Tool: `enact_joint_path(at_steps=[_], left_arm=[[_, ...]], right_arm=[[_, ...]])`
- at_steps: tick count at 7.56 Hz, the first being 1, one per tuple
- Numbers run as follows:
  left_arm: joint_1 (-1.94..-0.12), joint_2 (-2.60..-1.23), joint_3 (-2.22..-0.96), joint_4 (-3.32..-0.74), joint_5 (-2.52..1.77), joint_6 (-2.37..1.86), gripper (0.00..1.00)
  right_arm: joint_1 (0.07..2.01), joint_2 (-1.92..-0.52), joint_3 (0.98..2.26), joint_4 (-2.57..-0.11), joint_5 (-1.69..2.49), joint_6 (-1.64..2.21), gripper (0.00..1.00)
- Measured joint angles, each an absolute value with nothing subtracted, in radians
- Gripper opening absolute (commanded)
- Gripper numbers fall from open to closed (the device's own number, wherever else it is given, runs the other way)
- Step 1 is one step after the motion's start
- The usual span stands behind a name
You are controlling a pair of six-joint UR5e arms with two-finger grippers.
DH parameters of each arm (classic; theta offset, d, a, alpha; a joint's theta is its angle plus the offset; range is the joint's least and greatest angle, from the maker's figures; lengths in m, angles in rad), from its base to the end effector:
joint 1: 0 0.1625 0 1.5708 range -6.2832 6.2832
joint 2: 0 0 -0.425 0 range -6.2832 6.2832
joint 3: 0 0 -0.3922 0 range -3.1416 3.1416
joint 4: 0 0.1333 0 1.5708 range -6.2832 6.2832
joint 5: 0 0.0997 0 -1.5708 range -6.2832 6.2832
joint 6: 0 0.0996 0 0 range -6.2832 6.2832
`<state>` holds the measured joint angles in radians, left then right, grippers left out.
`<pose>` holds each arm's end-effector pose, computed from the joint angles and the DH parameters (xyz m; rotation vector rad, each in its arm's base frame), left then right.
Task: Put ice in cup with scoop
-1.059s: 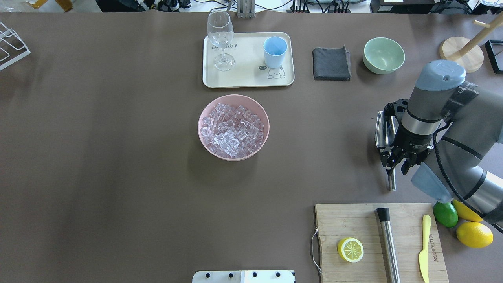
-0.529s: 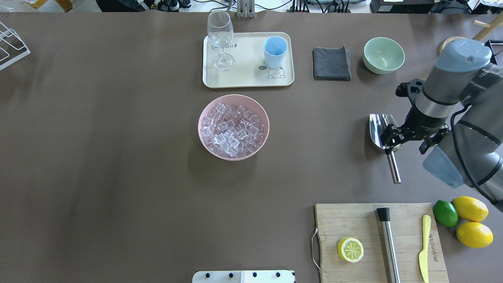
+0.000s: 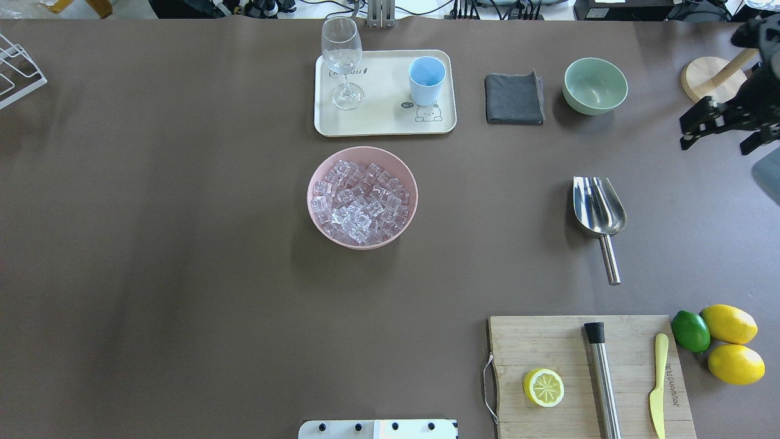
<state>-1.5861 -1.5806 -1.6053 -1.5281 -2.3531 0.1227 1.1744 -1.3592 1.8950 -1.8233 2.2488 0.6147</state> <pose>-0.0707 -0.4948 0.6406 0.0555 0.7807 0.1025 -0.1447 -0.5291 0.4244 -0.0879 -0.7211 0.1126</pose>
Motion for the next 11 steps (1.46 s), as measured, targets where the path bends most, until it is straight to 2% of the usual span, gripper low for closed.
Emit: enact_joint_path(at_steps=[2, 4, 7, 11], left_arm=[[-1.586, -1.581, -1.606, -1.529, -2.353, 0.123, 0.98], [-1.586, -1.582, -1.606, -1.529, -2.353, 0.123, 0.98], [-1.586, -1.582, -1.605, -1.529, -2.353, 0.123, 0.98], [-1.584, -1.582, -1.596, -1.529, -2.352, 0.123, 0.98]], right_arm=[[1.349, -1.413, 1.886, -1.831, 2.247, 0.37, 0.99], [1.48, -1.498, 1.818, -1.826, 2.277, 0.145, 0.99], [1.529, -1.546, 1.714, -1.816, 2.308, 0.058, 0.99], [1.531, -1.548, 1.689, -1.765, 2.31, 0.053, 0.99]])
